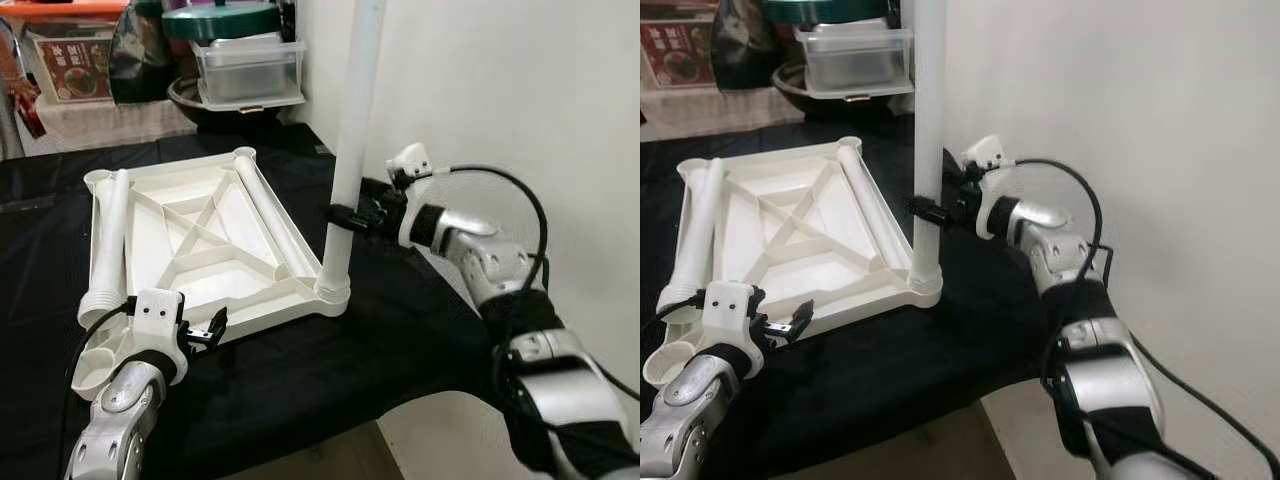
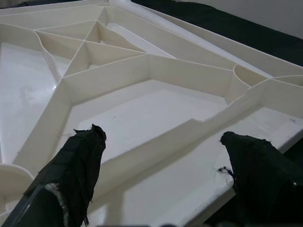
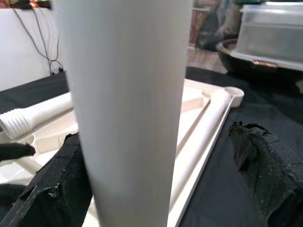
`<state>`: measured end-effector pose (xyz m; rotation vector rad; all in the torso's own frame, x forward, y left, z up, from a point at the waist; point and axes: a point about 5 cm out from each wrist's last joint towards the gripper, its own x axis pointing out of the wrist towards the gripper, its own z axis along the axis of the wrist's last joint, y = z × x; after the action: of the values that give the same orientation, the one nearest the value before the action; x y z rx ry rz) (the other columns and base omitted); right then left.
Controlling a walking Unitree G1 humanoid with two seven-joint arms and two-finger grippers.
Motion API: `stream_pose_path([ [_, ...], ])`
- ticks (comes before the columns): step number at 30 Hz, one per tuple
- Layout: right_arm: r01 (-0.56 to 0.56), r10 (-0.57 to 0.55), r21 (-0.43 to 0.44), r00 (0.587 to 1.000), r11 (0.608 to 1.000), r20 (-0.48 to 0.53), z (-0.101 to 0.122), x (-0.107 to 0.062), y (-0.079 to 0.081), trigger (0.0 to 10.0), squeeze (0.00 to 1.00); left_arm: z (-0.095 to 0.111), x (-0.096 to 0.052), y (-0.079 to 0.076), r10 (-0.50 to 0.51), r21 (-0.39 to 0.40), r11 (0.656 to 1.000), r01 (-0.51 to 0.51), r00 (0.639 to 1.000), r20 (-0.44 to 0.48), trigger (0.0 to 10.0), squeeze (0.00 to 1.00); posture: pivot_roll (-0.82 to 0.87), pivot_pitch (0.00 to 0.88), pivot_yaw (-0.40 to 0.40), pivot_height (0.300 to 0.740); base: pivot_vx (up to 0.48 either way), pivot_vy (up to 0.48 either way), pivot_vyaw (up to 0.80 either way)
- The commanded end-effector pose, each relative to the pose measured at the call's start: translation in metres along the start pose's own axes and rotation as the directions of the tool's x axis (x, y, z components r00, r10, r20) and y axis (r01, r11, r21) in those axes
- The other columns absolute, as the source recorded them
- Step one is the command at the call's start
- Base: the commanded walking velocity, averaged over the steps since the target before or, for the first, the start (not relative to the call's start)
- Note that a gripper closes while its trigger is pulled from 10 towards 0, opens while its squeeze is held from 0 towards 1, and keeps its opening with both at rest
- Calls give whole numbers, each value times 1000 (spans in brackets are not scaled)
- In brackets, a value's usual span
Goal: Building children table
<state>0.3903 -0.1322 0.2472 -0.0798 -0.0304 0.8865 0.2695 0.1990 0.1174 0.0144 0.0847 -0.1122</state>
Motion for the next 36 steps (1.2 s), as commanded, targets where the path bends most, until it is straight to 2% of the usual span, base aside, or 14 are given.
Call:
stream_pose_path([
  [1, 19, -19, 4, 1000, 1000, 5, 0, -3, -5, 10000, 0, -4, 1, -3, -3, -2, 1000, 3, 1000, -15, 10000, 0, 5, 0, -73, 740, 0, 0, 0],
  [10, -135, 135, -19, 990, 991, -30, -5, 8, 1, 9569, 0, -7, -2, -3, 7, -7, 1000, -8, 1000, -13, 10000, 0, 32, 0, -99, 740, 0, 0, 0],
  [11, -164, 163, -22, 986, 986, -44, -8, 9, 3, 7843, 0, -7, -2, -3, 9, -6, 1000, -9, 1000, -13, 10000, 0, 38, 0, -104, 740, 0, 0, 0],
  [12, -164, 163, -22, 986, 986, -44, -8, 9, 3, 7843, 0, -7, -2, -3, 9, -6, 1000, -9, 1000, -13, 10000, 0, 38, 0, -104, 740, 0, 0, 0],
  [13, -192, 190, -22, 980, 981, -59, -12, 9, 5, 5333, 0, -7, -3, -3, 11, -7, 1000, -11, 1000, -13, 10000, 0, 39, 0, -104, 740, 0, 0, 0],
  [15, -192, 190, -22, 980, 981, -59, -12, 9, 5, 5333, 0, -7, -3, -3, 11, -7, 1000, -11, 1000, -13, 10000, 0, 39, 0, -104, 740, 0, 0, 0],
  [17, -203, 201, -23, 977, 979, -76, -17, 12, 7, 2392, 0, -7, -3, -4, 9, -7, 1000, -9, 1000, -12, 10000, 0, 45, 0, -106, 740, 0, 0, 0],
  [18, -203, 201, -23, 977, 979, -76, -17, 12, 7, 2392, 0, -7, -3, -4, 9, -7, 1000, -9, 1000, -12, 10000, 0, 45, 0, -106, 740, 0, 0, 0],
  [19, -193, 192, -18, 979, 981, -73, -18, 15, 8, 0, 0, -7, -2, -6, 4, -9, 1000, -4, 1000, -10, 10000, 0, 50, 0, -108, 740, 0, 0, 0],
  [25, -153, 153, -3, 987, 988, -45, -22, 20, 10, 0, 0, -5, -1, -10, -4, -12, 1000, 4, 1000, -5, 10000, 0, 62, 0, -107, 740, 0, 0, 0],
  [31, 68, -69, 78, 998, 995, 11, -24, 18, -2, 0, 0, -6, -2, -8, -8, -6, 1000, 8, 1000, -10, 10000, 0, 60, 0, -101, 740, 0, 0, 0],
  [33, 214, -212, 80, 977, 974, -25, -30, 16, -9, 0, 0, -5, -1, -8, -8, -4, 1000, 8, 1000, -7, 10000, 0, 60, 0, -100, 740, 0, 0, 0],
  [35, 457, -451, 146, 889, 877, -72, -41, 11, -19, 0, 0, -5, -2, -7, -8, -3, 1000, 8, 1000, -8, 10000, 0, 56, 0, -97, 740, 0, 0, 0],
  [36, 457, -451, 146, 889, 877, -72, -41, 11, -19, 0, 0, -5, -2, -7, -8, -3, 1000, 8, 1000, -8, 10000, 0, 56, 0, -97, 740, 0, 0, 0],
])
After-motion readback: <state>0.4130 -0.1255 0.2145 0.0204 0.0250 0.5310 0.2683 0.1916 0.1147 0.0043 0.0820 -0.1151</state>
